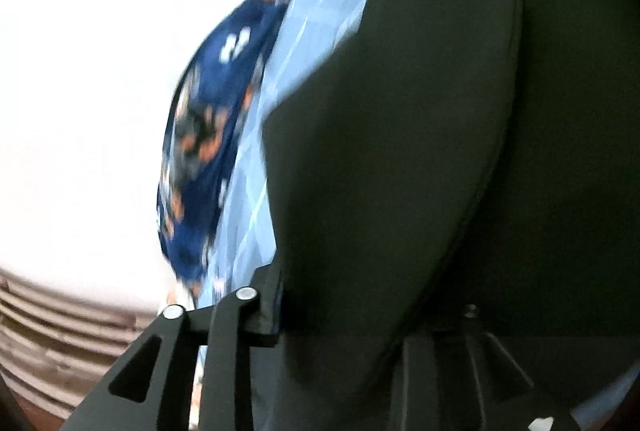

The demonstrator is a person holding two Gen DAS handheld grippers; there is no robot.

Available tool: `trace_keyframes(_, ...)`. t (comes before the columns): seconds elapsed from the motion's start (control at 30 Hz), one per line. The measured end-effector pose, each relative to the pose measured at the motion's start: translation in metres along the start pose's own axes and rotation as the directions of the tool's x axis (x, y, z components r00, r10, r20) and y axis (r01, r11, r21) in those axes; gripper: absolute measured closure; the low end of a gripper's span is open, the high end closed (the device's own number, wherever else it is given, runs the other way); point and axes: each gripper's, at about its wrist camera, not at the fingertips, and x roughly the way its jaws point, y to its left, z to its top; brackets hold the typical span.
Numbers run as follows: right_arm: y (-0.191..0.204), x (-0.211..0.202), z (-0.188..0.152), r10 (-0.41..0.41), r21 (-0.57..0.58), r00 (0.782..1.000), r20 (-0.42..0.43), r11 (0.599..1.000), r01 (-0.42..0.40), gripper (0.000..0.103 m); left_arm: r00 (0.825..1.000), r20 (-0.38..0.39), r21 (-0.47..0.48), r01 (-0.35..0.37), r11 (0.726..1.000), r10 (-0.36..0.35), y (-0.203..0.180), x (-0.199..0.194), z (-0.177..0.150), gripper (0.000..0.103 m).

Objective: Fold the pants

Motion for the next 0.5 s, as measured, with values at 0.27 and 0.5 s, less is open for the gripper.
trace_keyframes(0.27, -0.049, -0.025, 0.072, 0.083, 0.199, 0.982, 0.170, 0.973, -0.116, 0.073, 1.000, -0.014, -0.001, -0.026, 1.000, 0.026, -0.003, 0.002, 0.002, 0.030)
trace_keyframes(0.5, -0.075, -0.074, 0.088, 0.021, 0.199, 0.975, 0.221, 0.978, -0.066, 0.096, 0.999, -0.016, 0.009, -0.039, 0.999, 0.039, -0.004, 0.003, 0.002, 0.029)
